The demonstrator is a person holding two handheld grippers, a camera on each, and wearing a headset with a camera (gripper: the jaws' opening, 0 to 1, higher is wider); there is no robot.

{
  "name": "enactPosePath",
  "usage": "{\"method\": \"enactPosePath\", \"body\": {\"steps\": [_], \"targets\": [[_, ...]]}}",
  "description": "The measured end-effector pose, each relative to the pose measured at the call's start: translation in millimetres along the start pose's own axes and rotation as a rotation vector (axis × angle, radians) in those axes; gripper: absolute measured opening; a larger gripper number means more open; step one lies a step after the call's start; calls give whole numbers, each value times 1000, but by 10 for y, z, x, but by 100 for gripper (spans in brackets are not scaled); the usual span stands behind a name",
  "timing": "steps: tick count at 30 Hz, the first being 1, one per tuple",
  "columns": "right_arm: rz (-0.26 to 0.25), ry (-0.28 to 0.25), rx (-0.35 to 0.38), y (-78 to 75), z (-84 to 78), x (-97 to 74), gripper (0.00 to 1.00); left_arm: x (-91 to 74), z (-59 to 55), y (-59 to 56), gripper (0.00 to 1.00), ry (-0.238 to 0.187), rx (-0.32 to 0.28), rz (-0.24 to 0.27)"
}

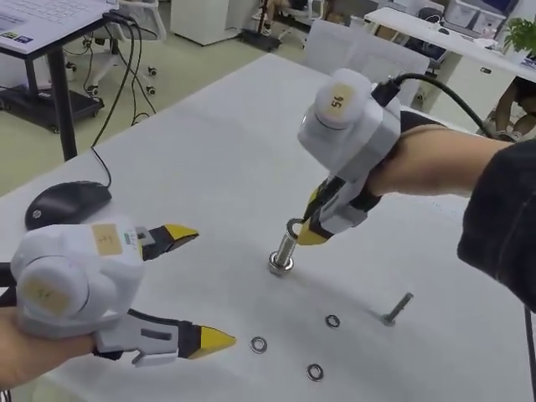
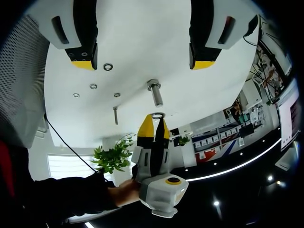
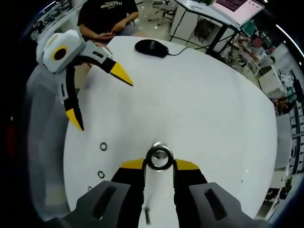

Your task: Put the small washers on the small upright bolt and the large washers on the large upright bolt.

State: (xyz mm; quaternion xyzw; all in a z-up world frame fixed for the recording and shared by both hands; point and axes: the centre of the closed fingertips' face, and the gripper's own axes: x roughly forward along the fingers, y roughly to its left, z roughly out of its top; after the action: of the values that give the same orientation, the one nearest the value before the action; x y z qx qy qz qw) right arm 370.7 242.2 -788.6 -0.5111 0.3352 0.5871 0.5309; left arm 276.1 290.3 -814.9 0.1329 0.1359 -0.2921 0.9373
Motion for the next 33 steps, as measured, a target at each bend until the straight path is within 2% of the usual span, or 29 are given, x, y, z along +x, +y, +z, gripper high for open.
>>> {"method": "enactPosePath", "body": {"steps": [14,33], "targets": [[34,21,5,-54,-9,136,23,1,-7,8,78,1,-10,0],[61,42,13,-61,-67,221,23,19,-31,1,78,4,-23,-3]]}}
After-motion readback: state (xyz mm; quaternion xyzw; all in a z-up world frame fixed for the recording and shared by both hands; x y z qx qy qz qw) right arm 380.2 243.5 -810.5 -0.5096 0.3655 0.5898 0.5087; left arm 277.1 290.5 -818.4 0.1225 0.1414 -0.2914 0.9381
